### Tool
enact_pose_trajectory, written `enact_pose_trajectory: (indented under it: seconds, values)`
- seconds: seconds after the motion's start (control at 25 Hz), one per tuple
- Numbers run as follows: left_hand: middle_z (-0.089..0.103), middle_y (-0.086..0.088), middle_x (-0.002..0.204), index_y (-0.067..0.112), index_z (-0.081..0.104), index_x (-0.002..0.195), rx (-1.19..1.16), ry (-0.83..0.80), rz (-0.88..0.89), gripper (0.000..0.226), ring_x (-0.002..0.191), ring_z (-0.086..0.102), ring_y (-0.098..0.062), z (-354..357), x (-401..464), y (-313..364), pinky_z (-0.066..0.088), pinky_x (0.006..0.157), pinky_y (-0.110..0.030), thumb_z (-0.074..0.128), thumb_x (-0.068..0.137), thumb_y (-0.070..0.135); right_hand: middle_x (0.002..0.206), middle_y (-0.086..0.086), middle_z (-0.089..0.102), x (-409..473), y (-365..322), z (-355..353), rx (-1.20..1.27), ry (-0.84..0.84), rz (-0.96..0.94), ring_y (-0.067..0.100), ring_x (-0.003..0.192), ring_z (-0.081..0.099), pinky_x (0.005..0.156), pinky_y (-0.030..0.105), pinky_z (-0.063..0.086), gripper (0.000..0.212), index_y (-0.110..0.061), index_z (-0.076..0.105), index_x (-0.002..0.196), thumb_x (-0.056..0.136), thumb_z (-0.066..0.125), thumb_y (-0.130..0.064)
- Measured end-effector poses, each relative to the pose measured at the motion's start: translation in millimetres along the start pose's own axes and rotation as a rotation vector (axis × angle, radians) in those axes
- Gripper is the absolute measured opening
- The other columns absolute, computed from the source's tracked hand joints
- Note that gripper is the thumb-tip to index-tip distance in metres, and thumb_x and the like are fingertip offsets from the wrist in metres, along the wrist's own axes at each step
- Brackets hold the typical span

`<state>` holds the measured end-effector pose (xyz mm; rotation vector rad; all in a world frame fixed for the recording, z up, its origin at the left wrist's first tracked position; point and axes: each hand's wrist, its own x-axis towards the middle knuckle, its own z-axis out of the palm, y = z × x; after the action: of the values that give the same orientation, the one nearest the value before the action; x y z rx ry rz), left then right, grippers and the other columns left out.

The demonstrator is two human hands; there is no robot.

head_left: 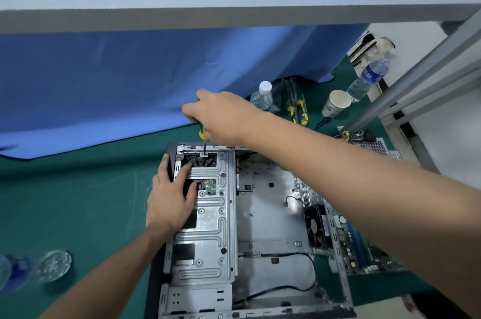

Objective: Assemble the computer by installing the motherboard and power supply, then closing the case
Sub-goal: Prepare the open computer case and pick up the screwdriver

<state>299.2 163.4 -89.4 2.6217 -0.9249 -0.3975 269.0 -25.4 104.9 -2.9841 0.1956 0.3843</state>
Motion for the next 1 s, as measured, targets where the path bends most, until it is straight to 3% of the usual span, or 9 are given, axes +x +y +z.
enact_pose_trajectory:
  seconds: [0.08,0.16,0.32,0.4,0.52,0.6,0.72,0.8,1.0]
  values:
    - [0.006,-0.003,0.163,0.034,0.042,0.145,-0.003,0.001,-0.017,0.051,0.138,0.027,-0.028,0.8,-0.2,0.8,0.046,0.096,-0.050,0.052,0.096,0.043,0.076,0.002,0.036,-0.6,-5.9,3.8,-0.132,0.084,0.052,0.025,0.067,0.042,0.051,0.031,0.025,0.003,-0.017,0.051,0.100,0.097,0.051,-0.016]
    - [0.004,-0.001,0.163,0.035,0.041,0.146,0.004,0.008,-0.009,0.052,0.138,0.026,-0.027,1.9,-1.6,1.0,0.046,0.097,-0.050,0.052,0.097,0.044,0.068,-0.001,0.035,1.1,-10.3,3.3,-0.196,0.129,0.114,0.026,0.073,0.045,0.057,0.029,0.031,0.019,-0.016,0.049,0.090,0.101,0.048,-0.032]
    - [0.004,0.002,0.163,0.035,0.031,0.152,-0.027,0.032,-0.012,0.060,0.140,0.025,-0.027,3.4,-1.3,-0.3,0.045,0.098,-0.051,0.052,0.096,0.044,0.112,0.008,0.044,9.9,-3.9,-4.1,-0.051,-0.011,0.030,0.013,0.064,0.038,0.051,0.031,0.025,0.017,-0.010,0.051,0.113,0.099,0.044,-0.018]
    - [0.005,0.004,0.162,0.035,0.023,0.154,-0.054,0.048,-0.002,0.067,0.141,0.025,-0.026,5.0,0.0,-1.1,0.045,0.098,-0.052,0.054,0.095,0.044,0.103,0.006,0.040,10.2,-1.7,-1.2,-0.027,0.027,0.003,0.021,0.067,0.043,0.055,0.032,0.029,0.020,-0.014,0.050,0.116,0.096,0.045,-0.011]
    - [0.006,0.006,0.162,0.031,0.020,0.156,-0.078,0.058,-0.028,0.073,0.142,0.026,-0.025,6.1,1.2,-2.7,0.045,0.099,-0.051,0.055,0.094,0.045,0.081,0.001,0.037,9.3,-1.7,5.2,-0.106,0.134,0.090,0.027,0.081,0.046,0.066,0.033,0.034,0.019,-0.015,0.054,0.113,0.103,0.046,-0.028]
    - [0.006,0.008,0.161,0.031,0.021,0.156,-0.087,0.064,-0.027,0.073,0.142,0.026,-0.024,7.1,0.6,-2.3,0.046,0.099,-0.051,0.056,0.093,0.046,0.084,0.002,0.037,8.2,0.4,8.0,-0.069,0.078,0.113,0.025,0.078,0.044,0.065,0.032,0.034,0.024,-0.014,0.052,0.116,0.103,0.045,-0.033]
    - [0.006,0.010,0.161,0.033,0.022,0.155,-0.093,0.072,-0.024,0.072,0.142,0.027,-0.023,7.6,1.5,-2.9,0.047,0.098,-0.051,0.056,0.092,0.047,0.099,0.004,0.032,8.1,5.8,8.3,0.128,0.039,0.053,0.020,0.064,0.044,0.052,0.032,0.027,0.015,-0.018,0.042,0.104,0.092,0.047,-0.010]
    - [0.008,0.009,0.161,0.032,0.025,0.154,-0.089,0.074,-0.025,0.071,0.142,0.028,-0.024,8.1,1.2,-3.2,0.048,0.097,-0.051,0.057,0.092,0.047,0.091,0.002,0.036,6.6,6.9,8.7,0.164,0.075,0.044,0.022,0.066,0.044,0.050,0.032,0.025,0.019,-0.018,0.037,0.097,0.090,0.047,-0.005]
    - [0.010,0.006,0.161,0.029,0.030,0.152,-0.085,0.087,-0.025,0.069,0.141,0.030,-0.024,9.3,-0.3,-1.5,0.048,0.095,-0.051,0.059,0.091,0.045,0.075,0.001,0.036,7.1,2.7,10.7,-0.059,0.144,0.150,0.026,0.075,0.045,0.063,0.030,0.033,0.017,-0.017,0.049,0.099,0.101,0.048,-0.034]
